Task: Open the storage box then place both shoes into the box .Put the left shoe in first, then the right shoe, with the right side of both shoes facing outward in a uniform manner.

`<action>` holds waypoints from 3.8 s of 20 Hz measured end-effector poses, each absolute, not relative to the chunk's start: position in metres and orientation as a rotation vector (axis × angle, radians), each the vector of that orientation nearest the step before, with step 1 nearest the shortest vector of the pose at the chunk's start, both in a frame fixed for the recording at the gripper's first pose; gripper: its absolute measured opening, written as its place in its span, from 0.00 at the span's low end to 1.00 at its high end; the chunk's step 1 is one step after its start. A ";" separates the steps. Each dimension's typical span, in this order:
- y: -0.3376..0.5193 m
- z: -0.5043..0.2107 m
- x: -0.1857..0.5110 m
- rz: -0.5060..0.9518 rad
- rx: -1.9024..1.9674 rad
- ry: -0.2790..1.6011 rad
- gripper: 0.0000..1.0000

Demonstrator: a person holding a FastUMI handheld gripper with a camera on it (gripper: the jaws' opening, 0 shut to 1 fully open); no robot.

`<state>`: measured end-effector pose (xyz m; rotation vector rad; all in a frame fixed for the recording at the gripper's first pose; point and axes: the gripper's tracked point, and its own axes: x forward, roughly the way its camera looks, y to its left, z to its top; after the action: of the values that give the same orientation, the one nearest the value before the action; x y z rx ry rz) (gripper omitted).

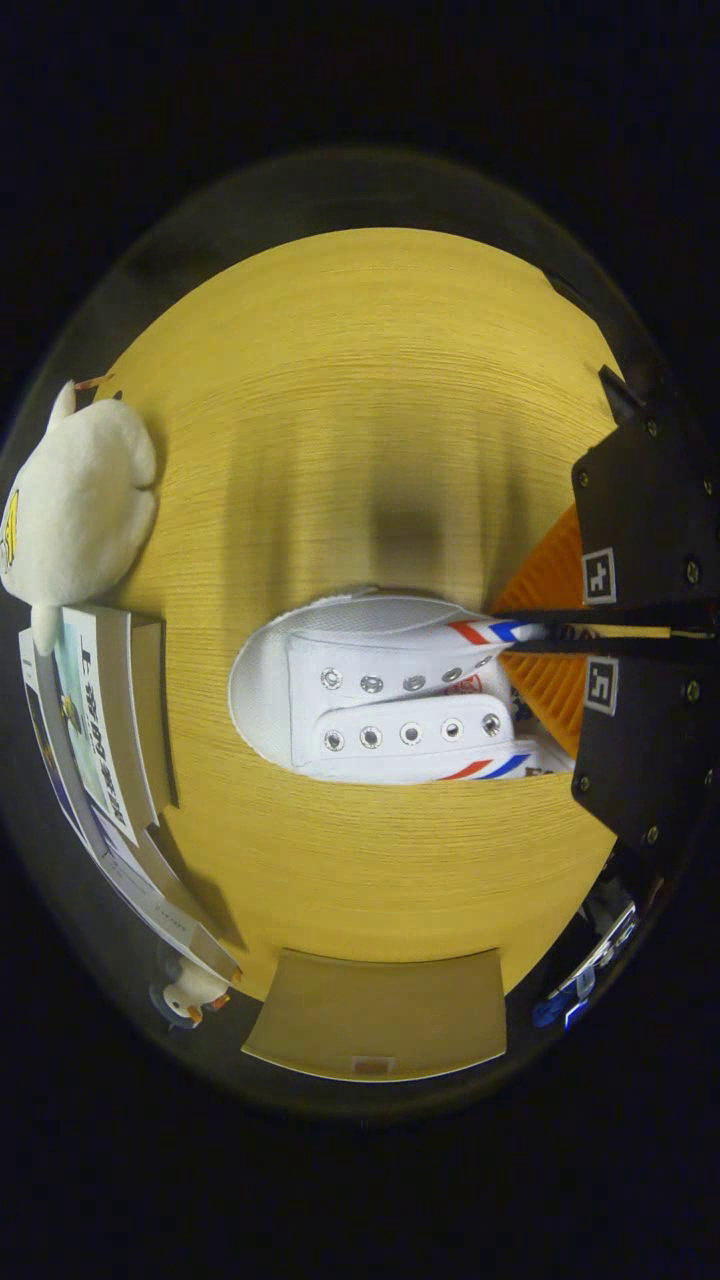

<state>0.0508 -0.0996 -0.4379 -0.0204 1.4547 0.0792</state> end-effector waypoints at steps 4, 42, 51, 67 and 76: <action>-0.087 -0.427 0.045 0.108 0.079 1.468 0.01; 0.216 -0.256 0.046 0.614 -0.133 1.351 0.01; 0.283 -0.275 0.048 0.664 -0.217 1.378 0.01; 0.317 -0.263 0.066 0.724 -0.172 1.270 0.92; 0.242 -0.193 0.090 0.608 -0.098 0.979 0.91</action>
<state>0.0904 0.2424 -0.1934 -0.0981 0.9792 0.6078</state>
